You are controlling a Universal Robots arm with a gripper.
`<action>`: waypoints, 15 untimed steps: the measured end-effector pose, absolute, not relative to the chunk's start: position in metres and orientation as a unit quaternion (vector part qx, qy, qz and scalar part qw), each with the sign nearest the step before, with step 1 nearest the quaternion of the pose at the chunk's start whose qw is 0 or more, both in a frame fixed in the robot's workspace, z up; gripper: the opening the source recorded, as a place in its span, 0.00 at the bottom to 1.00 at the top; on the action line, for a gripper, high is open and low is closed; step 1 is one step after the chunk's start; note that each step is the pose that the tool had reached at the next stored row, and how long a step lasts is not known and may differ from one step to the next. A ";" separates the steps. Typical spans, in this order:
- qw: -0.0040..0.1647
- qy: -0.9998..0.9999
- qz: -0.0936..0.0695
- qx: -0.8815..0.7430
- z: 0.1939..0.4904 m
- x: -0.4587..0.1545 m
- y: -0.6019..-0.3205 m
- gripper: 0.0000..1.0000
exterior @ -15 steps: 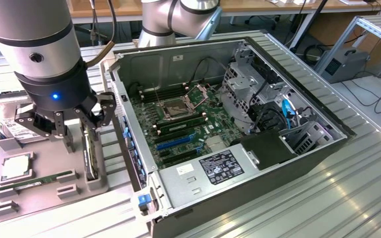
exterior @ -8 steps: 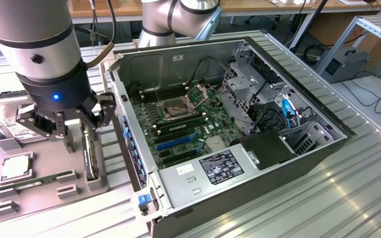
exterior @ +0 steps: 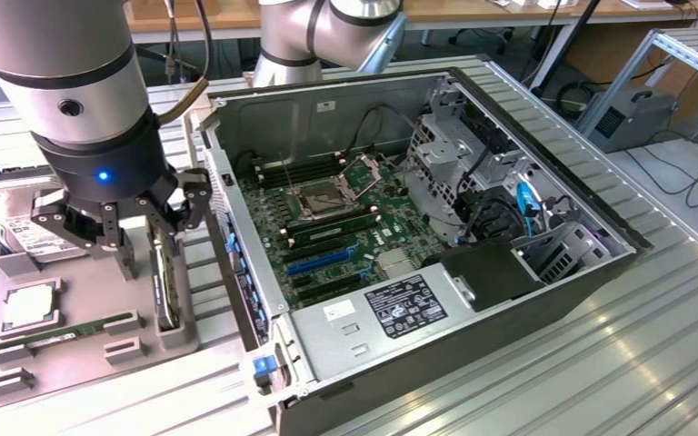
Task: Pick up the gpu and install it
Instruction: 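Pick up the gpu and move the gpu toward the slot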
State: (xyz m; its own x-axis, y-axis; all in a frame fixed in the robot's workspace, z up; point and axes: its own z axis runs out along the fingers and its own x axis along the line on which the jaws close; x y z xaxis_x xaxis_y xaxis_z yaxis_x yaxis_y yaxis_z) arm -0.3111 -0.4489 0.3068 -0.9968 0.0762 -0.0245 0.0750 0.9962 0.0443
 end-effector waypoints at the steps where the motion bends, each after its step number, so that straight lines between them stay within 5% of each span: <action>1: 0.013 0.999 0.022 0.038 0.306 -0.311 -0.448 0.48; 15: 0.013 0.999 0.022 0.038 0.302 -0.311 -0.437 0.48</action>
State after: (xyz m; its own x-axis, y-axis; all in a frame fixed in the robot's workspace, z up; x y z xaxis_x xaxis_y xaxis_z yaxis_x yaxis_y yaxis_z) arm -0.3111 -0.4366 0.3018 -0.9968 0.0762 -0.0245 0.0751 0.9962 0.0443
